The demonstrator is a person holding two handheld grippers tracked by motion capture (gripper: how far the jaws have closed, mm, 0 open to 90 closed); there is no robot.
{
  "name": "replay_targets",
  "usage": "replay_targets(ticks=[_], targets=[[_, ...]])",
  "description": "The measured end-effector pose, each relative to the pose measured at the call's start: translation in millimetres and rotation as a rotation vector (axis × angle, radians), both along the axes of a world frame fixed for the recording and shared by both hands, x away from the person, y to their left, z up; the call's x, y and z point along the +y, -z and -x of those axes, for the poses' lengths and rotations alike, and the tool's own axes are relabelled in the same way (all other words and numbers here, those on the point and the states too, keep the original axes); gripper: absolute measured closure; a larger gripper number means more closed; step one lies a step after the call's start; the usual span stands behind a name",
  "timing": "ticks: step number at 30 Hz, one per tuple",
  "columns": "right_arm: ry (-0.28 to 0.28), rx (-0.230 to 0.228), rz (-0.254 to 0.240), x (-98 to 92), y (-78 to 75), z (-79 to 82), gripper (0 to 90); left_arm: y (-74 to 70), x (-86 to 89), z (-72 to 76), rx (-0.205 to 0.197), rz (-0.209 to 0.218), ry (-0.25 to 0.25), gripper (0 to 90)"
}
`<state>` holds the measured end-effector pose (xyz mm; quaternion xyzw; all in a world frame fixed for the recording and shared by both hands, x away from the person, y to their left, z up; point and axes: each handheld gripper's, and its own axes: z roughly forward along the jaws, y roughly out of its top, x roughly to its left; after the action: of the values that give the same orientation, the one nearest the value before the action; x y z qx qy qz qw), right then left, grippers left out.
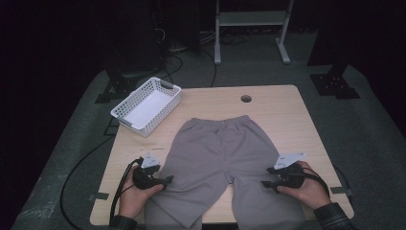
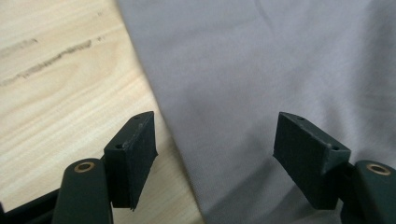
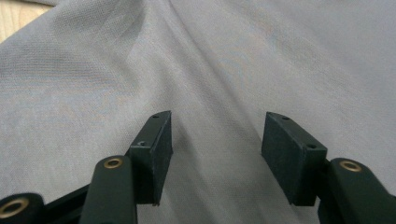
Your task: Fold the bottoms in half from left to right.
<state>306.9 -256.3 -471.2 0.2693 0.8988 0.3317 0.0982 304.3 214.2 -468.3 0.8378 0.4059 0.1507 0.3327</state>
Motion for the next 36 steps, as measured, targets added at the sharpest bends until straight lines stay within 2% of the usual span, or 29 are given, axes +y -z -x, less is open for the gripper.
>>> replay_targets(ticks=[4,8,14,19,21,27,30,33,36], targets=[[-0.002,0.001,0.0,0.0,0.0,-0.3,41.5,1.8,-3.1,0.4,-0.003,-0.025,0.006,31.7],[0.0,0.002,-0.001,0.0,0.0,-0.1,41.5,1.4,-2.3,0.2,-0.007,-0.021,0.005,37.4],[0.002,0.001,-0.003,-0.2,0.2,0.1,41.4,2.9,-1.3,0.9,-0.031,-0.003,-0.01,47.1],[0.001,0.0,-0.003,-0.2,0.2,0.0,41.4,5.5,2.4,0.5,-0.058,0.025,-0.006,59.7],[0.0,0.0,-0.002,-0.1,0.1,-0.1,41.4,6.6,3.8,0.2,-0.065,0.042,-0.02,65.9],[0.002,-0.001,-0.004,-0.2,0.3,0.1,41.4,6.8,3.1,-1.4,-0.036,0.079,-0.01,87.3],[0.001,0.0,-0.003,-0.1,0.2,0.2,41.4,6.6,3.7,-2.3,-0.028,0.09,-0.022,88.3],[-0.001,-0.001,-0.003,-0.2,0.2,0.0,41.4,6.2,6.6,-4.1,0.001,0.117,-0.025,88.4],[-0.004,-0.003,-0.006,-0.5,0.5,-0.2,41.4,6.5,7.5,-4.4,0.012,0.147,-0.021,88.2]])
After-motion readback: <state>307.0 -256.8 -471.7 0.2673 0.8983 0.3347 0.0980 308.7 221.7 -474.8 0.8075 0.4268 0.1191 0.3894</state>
